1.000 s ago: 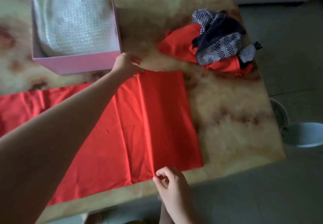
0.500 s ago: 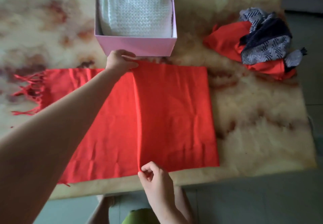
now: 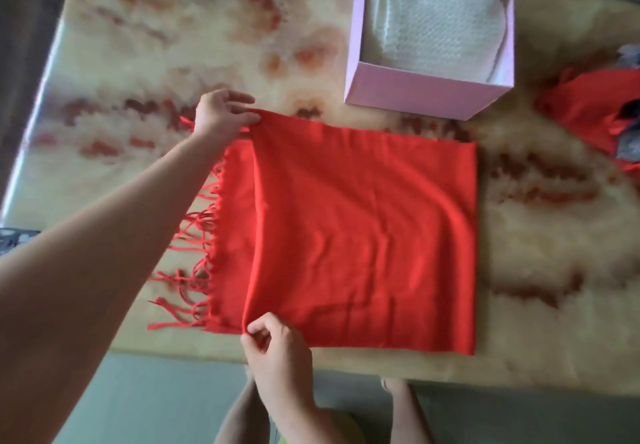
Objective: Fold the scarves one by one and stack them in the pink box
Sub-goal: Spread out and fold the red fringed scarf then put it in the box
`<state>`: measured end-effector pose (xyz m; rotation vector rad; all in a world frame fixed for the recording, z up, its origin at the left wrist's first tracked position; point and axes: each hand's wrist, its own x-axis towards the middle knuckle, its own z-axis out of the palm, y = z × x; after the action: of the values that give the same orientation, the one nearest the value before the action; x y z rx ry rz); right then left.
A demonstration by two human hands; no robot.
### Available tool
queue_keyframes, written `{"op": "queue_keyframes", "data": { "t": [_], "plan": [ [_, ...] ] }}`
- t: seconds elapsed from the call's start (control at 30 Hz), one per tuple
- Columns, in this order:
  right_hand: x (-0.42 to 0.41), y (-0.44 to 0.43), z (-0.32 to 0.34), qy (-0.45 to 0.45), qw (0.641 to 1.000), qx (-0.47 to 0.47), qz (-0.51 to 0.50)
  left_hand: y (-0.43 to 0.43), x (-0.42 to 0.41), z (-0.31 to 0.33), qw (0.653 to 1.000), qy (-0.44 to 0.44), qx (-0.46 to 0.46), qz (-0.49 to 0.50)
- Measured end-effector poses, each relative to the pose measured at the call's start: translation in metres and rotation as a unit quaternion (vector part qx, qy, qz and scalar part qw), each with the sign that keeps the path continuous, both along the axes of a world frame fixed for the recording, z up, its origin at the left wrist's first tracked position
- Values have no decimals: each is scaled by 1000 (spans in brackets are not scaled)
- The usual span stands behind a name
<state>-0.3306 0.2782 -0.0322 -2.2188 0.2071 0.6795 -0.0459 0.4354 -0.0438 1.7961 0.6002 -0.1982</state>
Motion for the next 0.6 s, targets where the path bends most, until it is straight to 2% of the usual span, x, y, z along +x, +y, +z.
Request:
{"op": "queue_keyframes", "data": {
  "t": [0.1,0.3,0.6],
  "plan": [
    [-4,27,-9,-39,999,-29,2,25,-2,-6,999,-10,26,25],
    [1,58,-21,-140,986,-90,14,53,2,-14,999,-13,17,44],
    [-7,77,-33,-142,983,-106,54,59,3,-29,998,-15,54,25]
  ]
}}
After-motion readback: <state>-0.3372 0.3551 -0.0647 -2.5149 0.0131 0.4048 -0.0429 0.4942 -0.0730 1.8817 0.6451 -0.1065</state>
